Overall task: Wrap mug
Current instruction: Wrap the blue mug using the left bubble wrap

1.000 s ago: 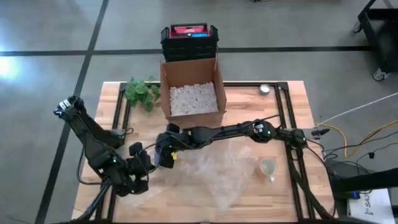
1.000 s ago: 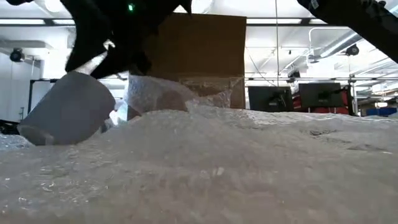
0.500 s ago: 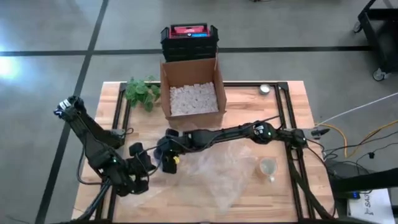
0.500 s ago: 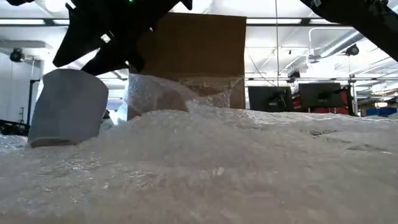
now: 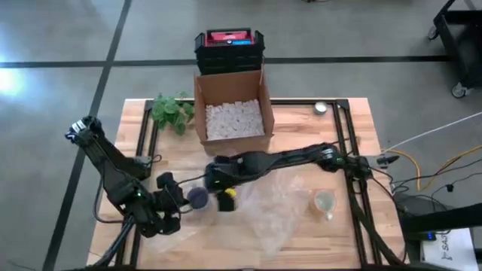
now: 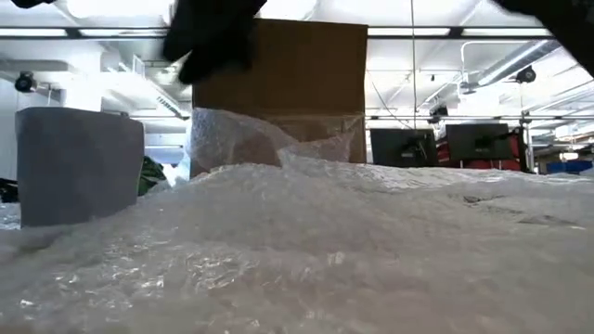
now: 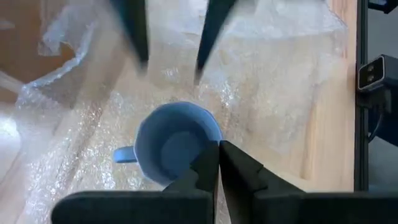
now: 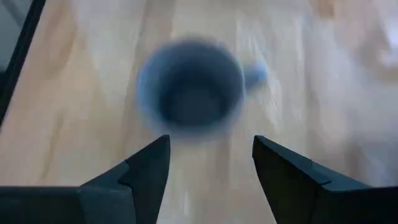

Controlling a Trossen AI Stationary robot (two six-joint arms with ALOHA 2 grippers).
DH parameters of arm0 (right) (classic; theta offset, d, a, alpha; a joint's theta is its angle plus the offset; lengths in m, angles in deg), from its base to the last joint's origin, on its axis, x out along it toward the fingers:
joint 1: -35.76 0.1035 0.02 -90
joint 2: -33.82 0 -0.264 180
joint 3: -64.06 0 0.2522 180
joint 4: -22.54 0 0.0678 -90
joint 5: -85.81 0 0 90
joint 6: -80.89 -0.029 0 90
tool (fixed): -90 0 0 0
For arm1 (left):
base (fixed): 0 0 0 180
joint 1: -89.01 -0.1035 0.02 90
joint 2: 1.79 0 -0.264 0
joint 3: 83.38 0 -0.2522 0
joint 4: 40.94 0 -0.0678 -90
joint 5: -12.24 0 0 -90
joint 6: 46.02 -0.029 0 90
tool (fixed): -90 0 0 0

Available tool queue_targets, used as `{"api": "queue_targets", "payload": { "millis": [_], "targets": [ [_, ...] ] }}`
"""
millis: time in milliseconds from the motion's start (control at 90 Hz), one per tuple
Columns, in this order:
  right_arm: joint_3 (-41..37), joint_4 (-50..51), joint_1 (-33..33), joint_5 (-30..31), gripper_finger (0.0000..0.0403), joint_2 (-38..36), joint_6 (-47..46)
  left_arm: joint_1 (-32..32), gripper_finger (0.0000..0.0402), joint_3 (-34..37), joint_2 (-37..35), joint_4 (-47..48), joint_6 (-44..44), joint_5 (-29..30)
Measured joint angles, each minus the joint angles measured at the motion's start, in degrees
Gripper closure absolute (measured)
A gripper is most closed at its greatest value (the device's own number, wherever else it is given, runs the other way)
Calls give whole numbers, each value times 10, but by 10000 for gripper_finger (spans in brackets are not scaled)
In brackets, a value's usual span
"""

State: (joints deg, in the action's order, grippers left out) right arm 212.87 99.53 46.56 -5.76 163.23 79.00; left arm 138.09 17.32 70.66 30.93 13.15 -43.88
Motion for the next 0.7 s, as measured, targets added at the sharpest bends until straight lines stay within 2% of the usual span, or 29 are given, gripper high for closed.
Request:
{"api": "queue_targets", "payload": {
  "millis": [100,211,344,433,533,700],
  "targets": [
    [-24,122,28,17,193,-27,-9,0,402,15,0,-23,0,1],
    [-117,126,69,42,200,-34,-29,0,402,46,0,-74,-10,2],
    [-256,21,118,44,206,-74,-45,0,402,79,4,-125,-29,1],
    [-344,-85,142,42,210,-79,-51,0,402,93,5,-140,-34,2],
    [-403,-158,149,46,216,-79,-68,-1,402,99,5,-148,-34,2],
    [-460,-145,144,46,228,-82,-88,-1,402,99,5,-155,-34,2]
  ]
}}
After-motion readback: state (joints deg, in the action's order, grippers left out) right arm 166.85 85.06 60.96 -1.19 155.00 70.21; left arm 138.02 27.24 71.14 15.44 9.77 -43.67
